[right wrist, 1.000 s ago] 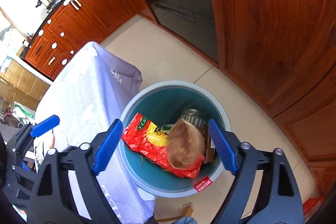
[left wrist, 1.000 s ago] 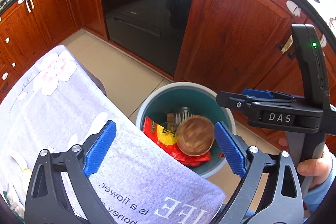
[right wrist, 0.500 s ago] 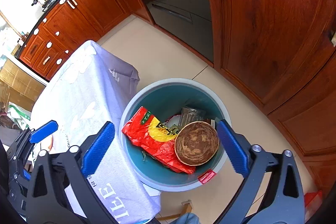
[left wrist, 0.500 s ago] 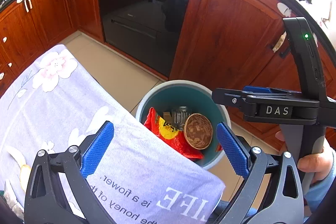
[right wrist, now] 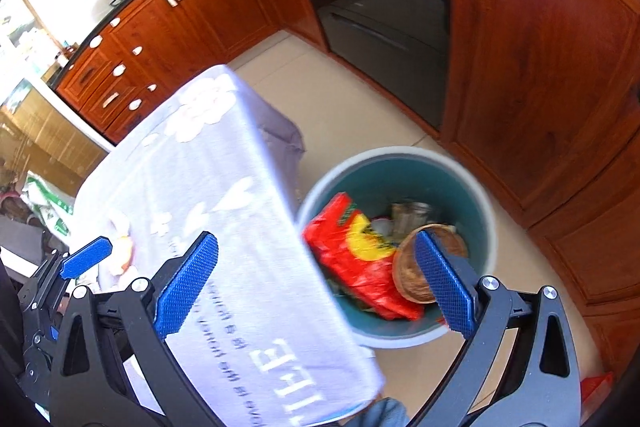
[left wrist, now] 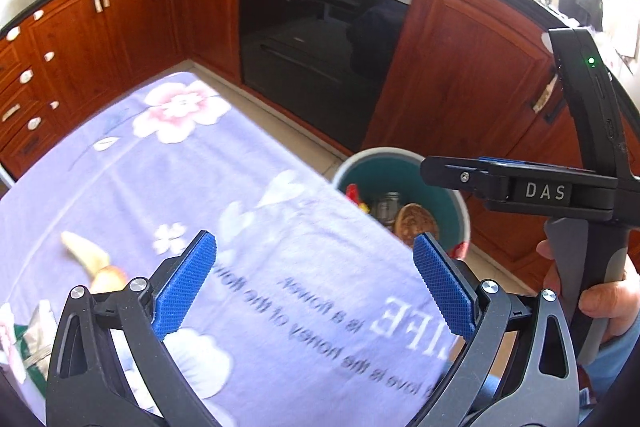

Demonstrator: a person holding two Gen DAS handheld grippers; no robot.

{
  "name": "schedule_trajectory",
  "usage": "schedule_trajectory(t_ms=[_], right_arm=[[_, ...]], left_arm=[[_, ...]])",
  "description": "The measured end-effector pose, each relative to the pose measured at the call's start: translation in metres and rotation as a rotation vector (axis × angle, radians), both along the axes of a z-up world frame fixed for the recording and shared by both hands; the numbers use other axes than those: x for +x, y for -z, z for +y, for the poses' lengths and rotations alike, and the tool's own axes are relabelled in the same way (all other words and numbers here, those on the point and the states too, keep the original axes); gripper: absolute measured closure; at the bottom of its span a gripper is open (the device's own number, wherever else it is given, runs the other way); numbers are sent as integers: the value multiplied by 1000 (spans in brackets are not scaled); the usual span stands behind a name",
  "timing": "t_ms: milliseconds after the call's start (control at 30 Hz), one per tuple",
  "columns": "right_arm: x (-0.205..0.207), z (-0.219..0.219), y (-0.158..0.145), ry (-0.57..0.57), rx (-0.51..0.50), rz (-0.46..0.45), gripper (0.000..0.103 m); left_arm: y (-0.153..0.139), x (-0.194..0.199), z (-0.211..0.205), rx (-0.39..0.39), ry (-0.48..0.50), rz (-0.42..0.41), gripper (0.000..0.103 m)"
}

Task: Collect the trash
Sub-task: 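Move both grippers back over the table toward the snack bag and peel, then grasp the orange peel with the right gripper while the left gripper grasps the green-silver snack bag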

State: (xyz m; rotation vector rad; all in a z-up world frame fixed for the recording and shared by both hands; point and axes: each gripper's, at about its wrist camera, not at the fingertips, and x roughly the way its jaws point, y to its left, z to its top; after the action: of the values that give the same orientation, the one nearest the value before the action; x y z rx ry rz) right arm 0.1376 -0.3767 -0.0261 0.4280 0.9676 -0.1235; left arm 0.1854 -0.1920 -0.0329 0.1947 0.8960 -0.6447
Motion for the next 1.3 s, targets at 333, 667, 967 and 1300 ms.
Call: schedule_trajectory(t_ms=[333,667,967,1300], right_arm=[[26,106,-12,-162,-12,-4,9],[58,213,0,-317,-46,53,9],[77,271,27,-408,-65,125,9],[93,288,51,-426,-63,169,9]], left_arm=[[6,7,142,57,-201,-14,4],[36,19,283,102,-390,30,4],[73,30,348,56,-475,139,4],[91,48,334,60,-436,158,4]])
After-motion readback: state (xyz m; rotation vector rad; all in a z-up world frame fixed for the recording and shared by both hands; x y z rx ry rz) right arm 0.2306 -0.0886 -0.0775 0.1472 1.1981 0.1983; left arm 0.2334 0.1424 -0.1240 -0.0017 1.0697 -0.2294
